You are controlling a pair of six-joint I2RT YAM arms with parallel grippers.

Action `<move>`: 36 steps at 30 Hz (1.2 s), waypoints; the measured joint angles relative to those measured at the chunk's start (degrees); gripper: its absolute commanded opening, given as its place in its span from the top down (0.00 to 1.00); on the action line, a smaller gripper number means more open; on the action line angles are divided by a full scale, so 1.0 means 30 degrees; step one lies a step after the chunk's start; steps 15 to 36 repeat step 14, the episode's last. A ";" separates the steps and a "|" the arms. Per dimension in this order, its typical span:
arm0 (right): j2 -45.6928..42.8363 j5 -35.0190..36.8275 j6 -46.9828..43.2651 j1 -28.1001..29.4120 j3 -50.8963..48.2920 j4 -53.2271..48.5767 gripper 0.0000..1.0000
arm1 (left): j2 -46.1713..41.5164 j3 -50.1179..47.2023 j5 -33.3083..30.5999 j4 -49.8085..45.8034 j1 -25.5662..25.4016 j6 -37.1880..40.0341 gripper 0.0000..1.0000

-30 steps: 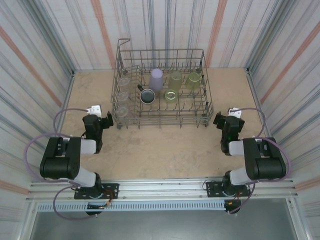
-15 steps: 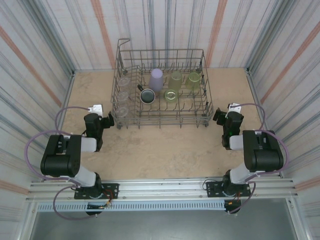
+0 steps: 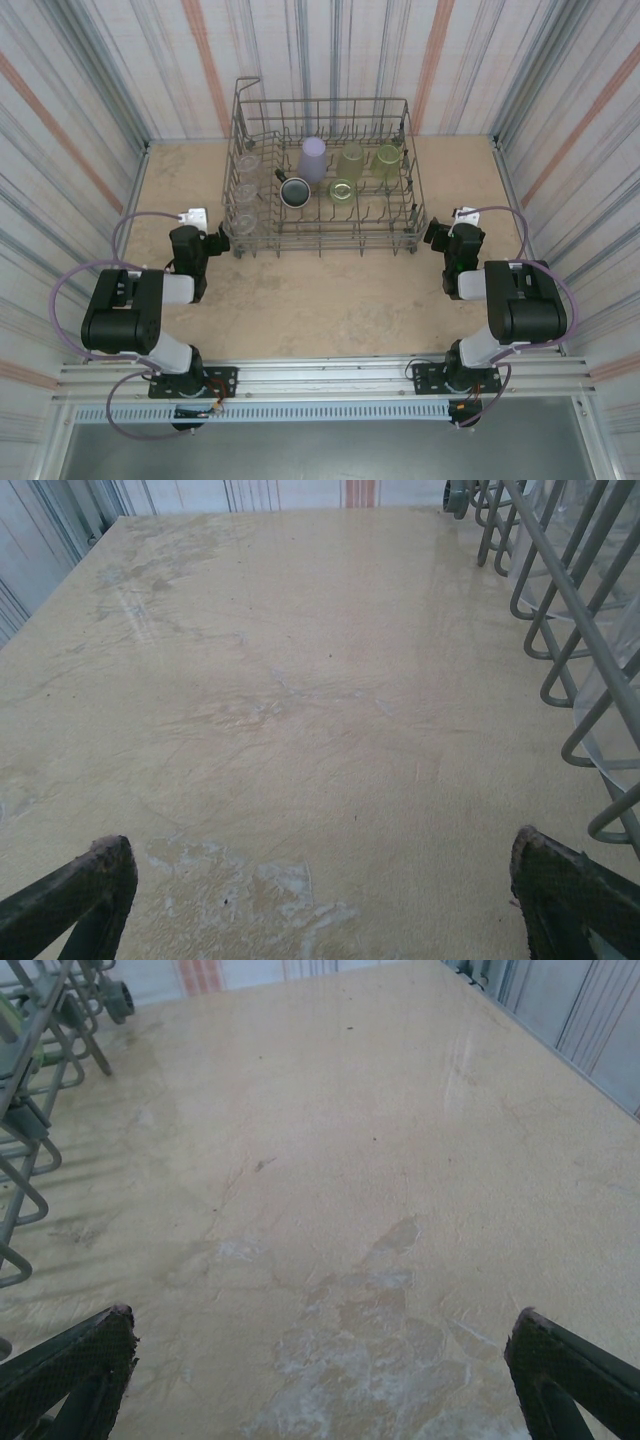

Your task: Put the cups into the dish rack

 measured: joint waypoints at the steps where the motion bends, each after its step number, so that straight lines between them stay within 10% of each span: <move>1: 0.0000 0.0000 0.0000 0.0000 0.0000 0.0000 0.01 | 0.0000 0.0007 0.0000 0.0000 0.0000 0.0000 0.01; 36: 0.0000 -0.0357 0.0007 -0.0036 0.0138 -0.0197 0.01 | 0.0000 0.0007 0.0000 0.0000 0.0000 0.0007 0.01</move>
